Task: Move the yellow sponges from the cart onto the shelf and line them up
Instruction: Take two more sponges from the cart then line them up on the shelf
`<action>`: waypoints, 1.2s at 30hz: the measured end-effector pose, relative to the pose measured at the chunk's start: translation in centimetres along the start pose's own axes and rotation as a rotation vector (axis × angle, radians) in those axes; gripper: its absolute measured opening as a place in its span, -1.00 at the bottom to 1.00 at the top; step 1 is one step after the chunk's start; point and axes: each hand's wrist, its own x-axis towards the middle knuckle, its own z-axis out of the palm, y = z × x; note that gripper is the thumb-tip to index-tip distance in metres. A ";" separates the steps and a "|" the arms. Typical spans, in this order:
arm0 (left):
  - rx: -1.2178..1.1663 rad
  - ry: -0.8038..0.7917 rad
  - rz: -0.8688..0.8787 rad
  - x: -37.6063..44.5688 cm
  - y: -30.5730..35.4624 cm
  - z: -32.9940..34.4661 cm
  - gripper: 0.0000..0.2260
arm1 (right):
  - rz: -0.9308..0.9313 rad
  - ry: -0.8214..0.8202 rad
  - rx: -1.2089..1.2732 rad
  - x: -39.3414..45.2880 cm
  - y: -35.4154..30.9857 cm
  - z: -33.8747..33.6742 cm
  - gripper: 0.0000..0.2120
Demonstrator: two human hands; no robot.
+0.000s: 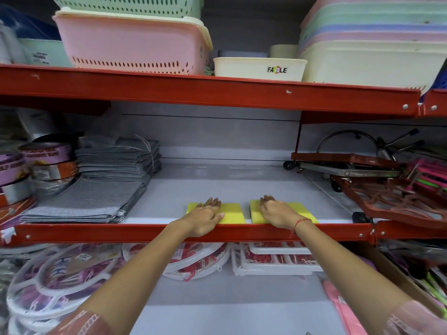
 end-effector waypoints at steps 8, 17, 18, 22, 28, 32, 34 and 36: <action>0.041 0.055 0.012 0.3 0.0 0.9 -0.52 | -0.084 -0.008 0.035 -0.9 0.1 1.3 -0.57; 0.041 0.064 0.015 0.4 -0.3 1.1 -0.52 | -0.065 -0.008 0.060 -1.1 -1.6 1.2 -0.58; 0.040 0.067 0.014 0.4 -0.3 1.2 -0.52 | -0.067 -0.002 0.072 -1.1 -1.2 1.1 -0.57; 0.043 0.079 0.010 0.5 -0.4 1.4 -0.52 | -0.040 0.074 0.067 -1.3 1.6 -0.1 -0.52; 0.052 0.080 0.008 0.5 -0.4 1.4 -0.51 | 0.077 0.047 0.009 -2.6 6.7 -0.6 -0.54; 0.053 0.083 0.009 0.5 -0.4 1.4 -0.52 | 0.118 0.087 0.040 -3.7 6.8 0.3 -0.59; 0.055 0.080 0.009 0.4 -0.3 1.4 -0.52 | 0.120 0.086 0.045 -3.6 6.5 0.3 -0.59; 0.059 0.077 0.007 0.4 -0.3 1.4 -0.52 | 0.119 0.078 0.052 -3.3 6.1 0.4 -0.59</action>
